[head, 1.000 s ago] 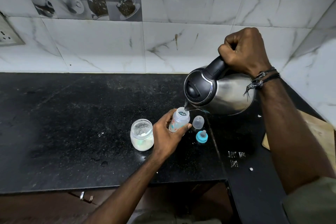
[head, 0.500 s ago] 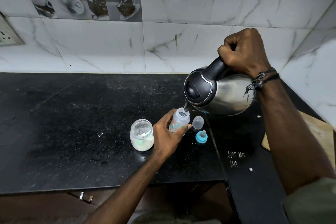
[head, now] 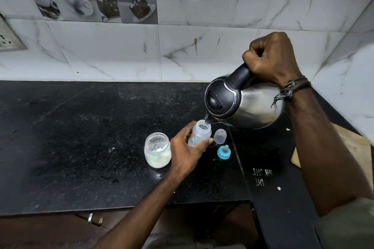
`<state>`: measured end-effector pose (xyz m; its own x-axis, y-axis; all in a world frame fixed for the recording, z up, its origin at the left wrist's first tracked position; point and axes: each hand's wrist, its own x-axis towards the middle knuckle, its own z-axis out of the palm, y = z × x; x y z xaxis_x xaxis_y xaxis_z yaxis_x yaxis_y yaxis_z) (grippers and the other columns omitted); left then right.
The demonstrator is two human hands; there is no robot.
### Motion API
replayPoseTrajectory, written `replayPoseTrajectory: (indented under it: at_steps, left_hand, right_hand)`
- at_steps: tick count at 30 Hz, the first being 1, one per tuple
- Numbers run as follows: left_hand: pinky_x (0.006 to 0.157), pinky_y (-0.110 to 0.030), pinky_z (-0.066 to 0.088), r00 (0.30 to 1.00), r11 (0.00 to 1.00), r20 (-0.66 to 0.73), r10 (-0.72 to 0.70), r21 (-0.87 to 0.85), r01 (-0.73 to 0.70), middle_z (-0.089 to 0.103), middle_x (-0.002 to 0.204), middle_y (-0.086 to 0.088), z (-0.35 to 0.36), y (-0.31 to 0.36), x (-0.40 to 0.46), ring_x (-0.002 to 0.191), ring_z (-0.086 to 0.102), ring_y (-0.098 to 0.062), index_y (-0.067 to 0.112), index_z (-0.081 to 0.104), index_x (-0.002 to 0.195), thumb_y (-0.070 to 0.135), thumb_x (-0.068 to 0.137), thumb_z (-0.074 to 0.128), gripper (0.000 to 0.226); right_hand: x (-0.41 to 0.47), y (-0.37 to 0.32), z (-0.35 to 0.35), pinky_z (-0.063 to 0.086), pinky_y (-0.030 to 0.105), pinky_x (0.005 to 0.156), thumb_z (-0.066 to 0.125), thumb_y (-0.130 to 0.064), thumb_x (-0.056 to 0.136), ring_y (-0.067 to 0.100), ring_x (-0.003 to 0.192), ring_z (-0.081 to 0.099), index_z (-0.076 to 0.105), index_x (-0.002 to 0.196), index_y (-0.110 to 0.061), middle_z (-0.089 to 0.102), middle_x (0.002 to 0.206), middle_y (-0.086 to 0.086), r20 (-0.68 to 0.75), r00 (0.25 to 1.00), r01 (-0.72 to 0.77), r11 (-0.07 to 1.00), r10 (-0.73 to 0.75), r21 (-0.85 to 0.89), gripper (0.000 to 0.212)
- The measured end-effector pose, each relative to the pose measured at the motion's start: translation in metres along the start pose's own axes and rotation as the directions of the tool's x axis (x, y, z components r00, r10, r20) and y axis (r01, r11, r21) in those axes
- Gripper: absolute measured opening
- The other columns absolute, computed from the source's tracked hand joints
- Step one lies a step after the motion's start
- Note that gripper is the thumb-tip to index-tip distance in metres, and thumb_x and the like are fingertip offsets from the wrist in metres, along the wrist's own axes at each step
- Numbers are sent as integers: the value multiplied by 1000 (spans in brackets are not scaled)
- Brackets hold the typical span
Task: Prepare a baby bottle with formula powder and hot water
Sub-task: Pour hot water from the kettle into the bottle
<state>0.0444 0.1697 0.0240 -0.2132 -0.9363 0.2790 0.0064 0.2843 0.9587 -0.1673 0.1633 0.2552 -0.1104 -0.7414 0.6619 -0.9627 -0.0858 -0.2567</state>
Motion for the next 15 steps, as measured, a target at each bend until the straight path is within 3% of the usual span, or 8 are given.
replayPoseTrajectory:
  at_steps: [10,15]
  left_hand:
    - [86,-21,55,1000,1000,-10,4,-12,-4,78,110,8,2,3,-1,103,73,-11,16,73,119,16,76,92,48]
    - [90,-27,57,1000,1000,-19,7,-26,-7,78,113,7,4,1,1,106,73,-13,16,72,122,15,77,92,50]
  right_hand:
    - [-4,11,4,19,28,49,49,-24,66,19,48,21,31,44,-10,21,44,4,-16,999,-36,995,38,98,32]
    - [-7,24,7,22,32,46,50,-24,67,20,47,24,38,45,-1,24,45,12,-40,994,-95,983,102,157,33]
